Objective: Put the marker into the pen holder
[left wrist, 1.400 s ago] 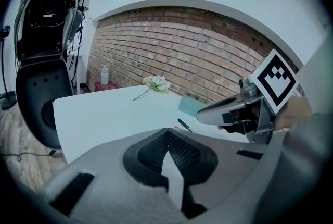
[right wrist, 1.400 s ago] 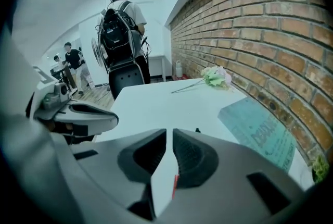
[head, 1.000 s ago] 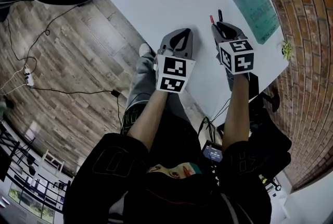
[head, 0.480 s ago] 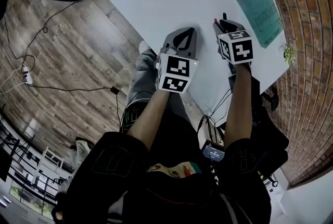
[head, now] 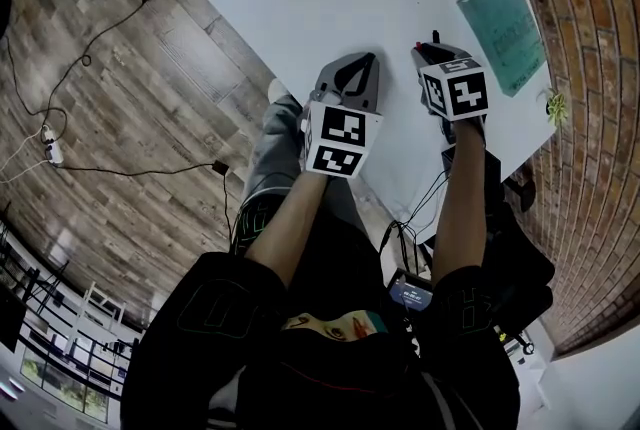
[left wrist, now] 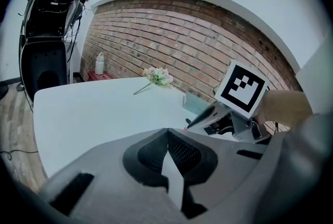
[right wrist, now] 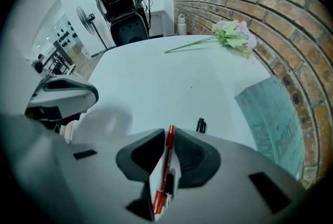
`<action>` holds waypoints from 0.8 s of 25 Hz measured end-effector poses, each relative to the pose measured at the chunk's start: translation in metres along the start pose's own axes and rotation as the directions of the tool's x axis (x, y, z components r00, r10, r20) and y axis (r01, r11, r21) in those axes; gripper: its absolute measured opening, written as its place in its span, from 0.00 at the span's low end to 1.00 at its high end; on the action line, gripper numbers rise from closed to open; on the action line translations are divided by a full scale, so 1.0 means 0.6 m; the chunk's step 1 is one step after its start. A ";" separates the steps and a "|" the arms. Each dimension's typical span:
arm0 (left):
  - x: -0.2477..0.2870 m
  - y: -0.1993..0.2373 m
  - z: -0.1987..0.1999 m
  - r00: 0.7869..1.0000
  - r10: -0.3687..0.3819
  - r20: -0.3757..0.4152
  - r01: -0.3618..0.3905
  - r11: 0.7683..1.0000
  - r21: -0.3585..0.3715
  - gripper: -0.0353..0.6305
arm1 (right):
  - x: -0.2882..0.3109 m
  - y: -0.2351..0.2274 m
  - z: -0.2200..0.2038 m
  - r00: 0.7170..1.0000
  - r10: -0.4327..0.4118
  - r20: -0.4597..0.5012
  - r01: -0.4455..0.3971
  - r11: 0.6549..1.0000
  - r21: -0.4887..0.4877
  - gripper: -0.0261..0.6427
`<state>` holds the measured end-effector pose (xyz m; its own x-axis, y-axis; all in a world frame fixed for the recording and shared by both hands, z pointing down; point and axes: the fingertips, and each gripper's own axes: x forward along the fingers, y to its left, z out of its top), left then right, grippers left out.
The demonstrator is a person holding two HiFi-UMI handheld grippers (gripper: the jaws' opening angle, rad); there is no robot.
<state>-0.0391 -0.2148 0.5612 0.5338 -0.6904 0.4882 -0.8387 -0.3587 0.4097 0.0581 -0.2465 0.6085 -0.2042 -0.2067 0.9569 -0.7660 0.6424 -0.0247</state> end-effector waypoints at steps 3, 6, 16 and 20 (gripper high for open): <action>0.001 0.001 0.002 1.000 -0.009 -0.003 0.009 1.000 0.003 0.06 | 0.000 0.000 0.000 1.000 0.003 0.000 -0.003 1.000 0.012 0.14; -0.001 0.005 0.003 1.000 -0.015 -0.008 0.015 1.000 0.008 0.06 | 0.001 0.004 0.001 1.000 0.002 0.001 -0.002 1.000 0.026 0.11; -0.013 -0.003 0.002 1.000 -0.027 -0.008 0.027 0.999 0.038 0.07 | -0.017 0.016 0.011 0.996 -0.006 0.092 -0.005 0.993 0.116 0.10; -0.018 -0.017 0.010 1.000 -0.017 0.007 0.016 0.998 0.053 0.06 | -0.045 0.016 0.012 0.985 -0.020 0.172 -0.008 0.987 0.163 0.10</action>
<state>-0.0370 -0.2075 0.5475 0.5468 -0.6890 0.4757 -0.8345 -0.4027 0.3761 0.0519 -0.2404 0.5800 -0.2905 -0.3430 0.8933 -0.8532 0.5155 -0.0795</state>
